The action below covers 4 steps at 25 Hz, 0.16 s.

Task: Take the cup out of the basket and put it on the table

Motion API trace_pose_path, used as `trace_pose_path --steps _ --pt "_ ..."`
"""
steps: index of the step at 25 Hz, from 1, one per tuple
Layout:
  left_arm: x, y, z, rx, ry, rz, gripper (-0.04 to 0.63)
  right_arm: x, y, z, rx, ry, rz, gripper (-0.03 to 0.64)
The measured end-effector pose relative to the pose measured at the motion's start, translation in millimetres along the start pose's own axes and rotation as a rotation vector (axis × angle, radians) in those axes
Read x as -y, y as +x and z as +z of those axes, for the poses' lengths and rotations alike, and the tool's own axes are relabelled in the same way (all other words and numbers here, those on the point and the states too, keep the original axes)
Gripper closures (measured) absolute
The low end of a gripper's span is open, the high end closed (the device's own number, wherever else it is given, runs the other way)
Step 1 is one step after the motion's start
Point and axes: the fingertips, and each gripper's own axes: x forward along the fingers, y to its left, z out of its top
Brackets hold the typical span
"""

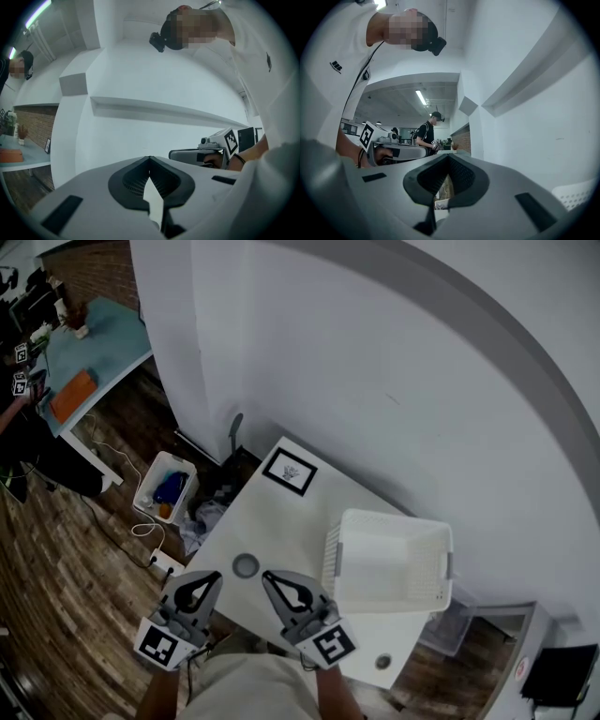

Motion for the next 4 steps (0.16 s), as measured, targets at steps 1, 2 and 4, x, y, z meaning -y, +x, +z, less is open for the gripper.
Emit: trace_pose_path --steps 1,2,4 --pt "0.2 0.4 0.6 0.002 0.002 -0.002 0.595 0.2 0.0 0.0 -0.002 -0.003 0.0 0.606" --pt "0.5 1.0 1.2 0.004 0.005 -0.004 0.595 0.4 0.1 -0.2 -0.005 -0.005 0.0 0.607" --pt "0.9 2.2 2.2 0.005 0.008 -0.007 0.595 0.9 0.2 -0.7 -0.013 -0.007 0.0 0.607"
